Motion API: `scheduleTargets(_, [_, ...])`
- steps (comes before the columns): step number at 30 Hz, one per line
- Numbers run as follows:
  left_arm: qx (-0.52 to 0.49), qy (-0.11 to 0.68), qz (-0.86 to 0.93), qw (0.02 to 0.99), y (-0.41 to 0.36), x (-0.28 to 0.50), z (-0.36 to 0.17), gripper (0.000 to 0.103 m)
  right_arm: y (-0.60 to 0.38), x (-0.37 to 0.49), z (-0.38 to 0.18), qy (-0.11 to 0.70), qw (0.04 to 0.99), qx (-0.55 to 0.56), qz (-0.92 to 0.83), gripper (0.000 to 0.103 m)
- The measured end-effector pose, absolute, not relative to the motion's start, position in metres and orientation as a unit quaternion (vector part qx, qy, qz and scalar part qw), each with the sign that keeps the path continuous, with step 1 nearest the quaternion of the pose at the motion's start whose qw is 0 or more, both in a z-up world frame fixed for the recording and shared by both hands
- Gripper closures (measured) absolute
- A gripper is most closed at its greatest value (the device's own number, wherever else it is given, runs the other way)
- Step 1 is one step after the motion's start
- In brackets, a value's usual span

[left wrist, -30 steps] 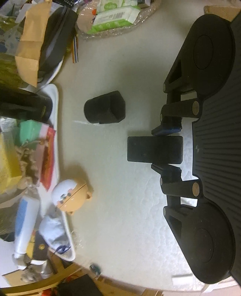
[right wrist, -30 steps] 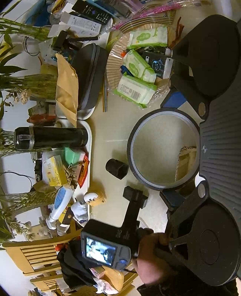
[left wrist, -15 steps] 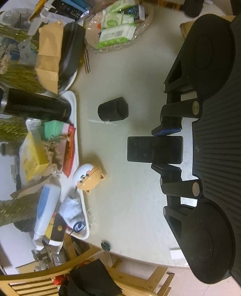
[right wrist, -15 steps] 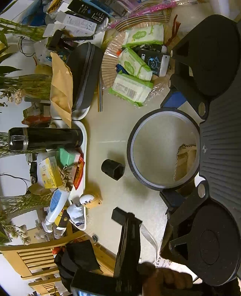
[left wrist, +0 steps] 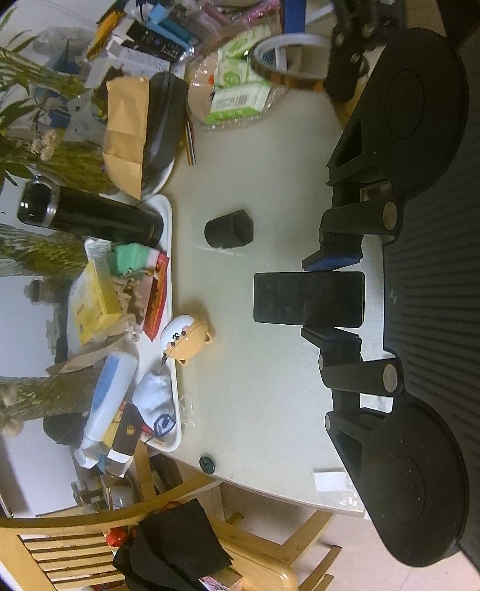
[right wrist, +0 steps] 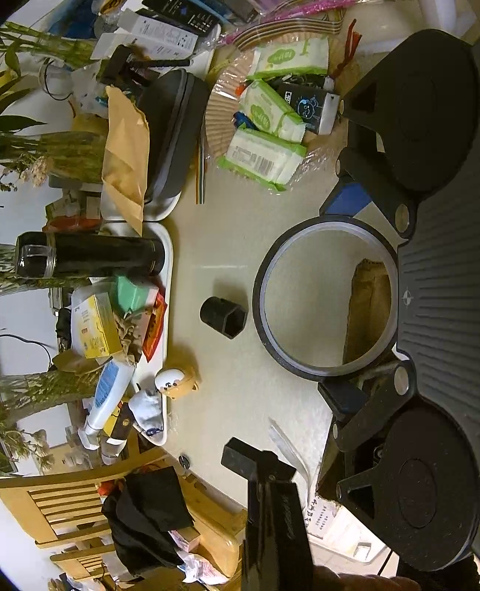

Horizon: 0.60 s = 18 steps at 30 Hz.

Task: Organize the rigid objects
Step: 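Carry the block with the left gripper while the right carries the tape ring to the box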

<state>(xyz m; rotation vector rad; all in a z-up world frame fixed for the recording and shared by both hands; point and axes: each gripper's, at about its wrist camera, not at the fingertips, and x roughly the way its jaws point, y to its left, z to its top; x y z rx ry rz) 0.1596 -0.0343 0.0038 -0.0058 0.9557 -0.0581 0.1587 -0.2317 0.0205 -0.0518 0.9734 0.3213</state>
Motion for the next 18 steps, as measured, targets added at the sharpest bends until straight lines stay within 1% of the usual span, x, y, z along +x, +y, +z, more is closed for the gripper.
scheduleTargets(8, [-0.017,0.45,-0.04,0.892,-0.026,0.123,0.013,0.072,-0.219,0.148,0.025,0.467,0.867,-0.036,0.171,0.011])
scheduleTargets(18, [-0.032,0.465,-0.061,0.883,-0.018,0.088,0.004,0.072,-0.208,0.129,0.022,0.491,0.846,-0.056,0.199,0.011])
